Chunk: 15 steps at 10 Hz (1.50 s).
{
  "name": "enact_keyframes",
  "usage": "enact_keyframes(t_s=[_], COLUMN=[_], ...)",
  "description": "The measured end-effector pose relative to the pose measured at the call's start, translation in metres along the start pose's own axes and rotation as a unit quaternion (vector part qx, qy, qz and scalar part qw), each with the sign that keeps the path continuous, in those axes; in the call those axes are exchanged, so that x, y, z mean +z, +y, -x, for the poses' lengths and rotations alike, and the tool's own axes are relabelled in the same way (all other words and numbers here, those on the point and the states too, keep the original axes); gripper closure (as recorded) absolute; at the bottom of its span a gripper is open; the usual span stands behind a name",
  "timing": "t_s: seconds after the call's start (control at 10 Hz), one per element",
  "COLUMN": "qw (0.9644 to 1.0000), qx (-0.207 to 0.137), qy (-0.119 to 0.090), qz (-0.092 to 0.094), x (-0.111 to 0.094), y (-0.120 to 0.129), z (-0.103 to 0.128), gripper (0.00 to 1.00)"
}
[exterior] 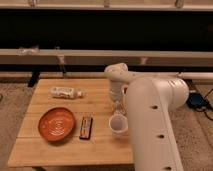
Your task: Wipe the white sponge on the table
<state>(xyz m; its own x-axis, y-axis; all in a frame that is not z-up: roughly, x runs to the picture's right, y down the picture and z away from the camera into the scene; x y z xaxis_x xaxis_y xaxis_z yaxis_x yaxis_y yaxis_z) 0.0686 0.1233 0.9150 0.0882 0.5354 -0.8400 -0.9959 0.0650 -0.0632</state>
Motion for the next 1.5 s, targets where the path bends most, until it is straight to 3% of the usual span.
enact_keyframes(t_s=[0.5,0.8,1.0,1.3,1.5], qw=[0.9975,0.9937,0.9936,0.9929,0.9874], qx=[-0.061,-0.106,-0.106,-0.114,-0.152], qy=[-0.033,-0.031,-0.032,-0.027,-0.016], qz=[0.012,0.020,0.021,0.023,0.040], x=[-0.016,-0.020,-0.022,-0.023,-0.029], y=[0.046,0.082,0.083,0.086,0.126], z=[0.055,0.076,0.076,0.074,0.057], gripper=[1.00,1.00,1.00,0.77,0.53])
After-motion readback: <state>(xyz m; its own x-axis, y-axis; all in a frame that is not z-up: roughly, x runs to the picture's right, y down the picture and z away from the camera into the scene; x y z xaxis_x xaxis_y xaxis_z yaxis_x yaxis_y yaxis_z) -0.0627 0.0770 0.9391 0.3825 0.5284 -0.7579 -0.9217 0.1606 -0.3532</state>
